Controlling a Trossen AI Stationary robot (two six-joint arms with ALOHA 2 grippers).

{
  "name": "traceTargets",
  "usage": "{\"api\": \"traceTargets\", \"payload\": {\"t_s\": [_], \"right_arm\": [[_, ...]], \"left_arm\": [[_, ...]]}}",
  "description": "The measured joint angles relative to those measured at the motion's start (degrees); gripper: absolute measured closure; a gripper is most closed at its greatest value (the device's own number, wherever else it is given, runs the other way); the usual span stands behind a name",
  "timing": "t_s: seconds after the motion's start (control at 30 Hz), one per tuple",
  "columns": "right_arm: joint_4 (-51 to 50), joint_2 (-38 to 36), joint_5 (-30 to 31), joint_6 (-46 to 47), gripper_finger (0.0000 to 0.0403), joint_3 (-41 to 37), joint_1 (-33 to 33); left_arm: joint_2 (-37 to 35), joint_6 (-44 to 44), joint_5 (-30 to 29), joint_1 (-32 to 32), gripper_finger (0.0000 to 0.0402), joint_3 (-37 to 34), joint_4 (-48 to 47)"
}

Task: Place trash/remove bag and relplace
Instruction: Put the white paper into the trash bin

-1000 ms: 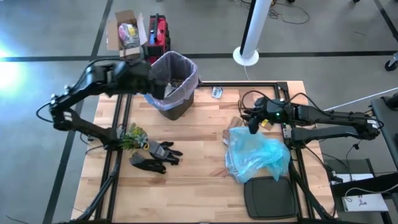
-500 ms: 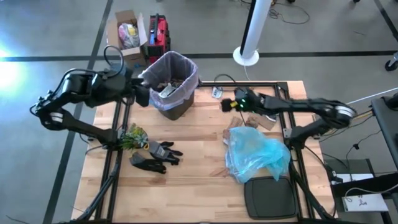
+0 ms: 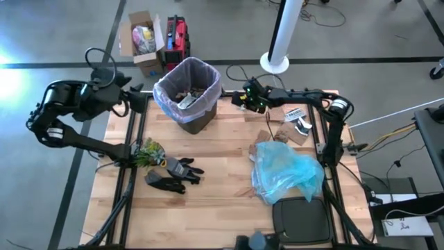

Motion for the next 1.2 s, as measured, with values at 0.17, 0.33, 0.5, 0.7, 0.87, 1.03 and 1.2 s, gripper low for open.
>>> {"api": "traceTargets", "payload": {"t_s": [0.17, 0.33, 0.5, 0.7, 0.87, 1.03, 1.2], "right_arm": [[-8.8, 3.7, 0.6, -2.6, 0.0191, 5.6, -0.9], [-12.6, 5.6, 0.6, -2.3, 0.0225, 7.4, -0.8], [-12.9, 2.5, 2.9, -3.1, 0.0231, 7.4, -0.6], [-15.4, -1.5, 9.7, -7.7, 0.0199, 7.3, -1.2], [-15.4, 0.0, 10.2, -8.6, 0.0169, 7.3, -3.5], [-13.7, 2.9, 9.1, -11.8, 0.0163, 7.2, -5.2], [-8.6, 5.4, 3.7, -14.2, 0.0189, 7.6, -6.0]], "left_arm": [[-0.9, 3.1, -0.2, 0.0, 0.0203, -0.6, 0.0], [-1.8, 5.9, -1.6, 0.0, 0.0214, -2.3, 0.1], [-3.2, 4.4, -1.6, 0.0, 0.0223, -6.1, 0.6], [-4.0, 2.9, -1.6, 0.0, 0.0233, -11.0, 3.7], [-4.1, 2.8, -1.6, 0.0, 0.024, -14.5, 7.6], [-3.5, 3.3, -0.5, 0.0, 0.0248, -16.8, 7.9], [-4.5, 5.9, -0.5, 1.2, 0.0257, -17.4, 7.6]]}}
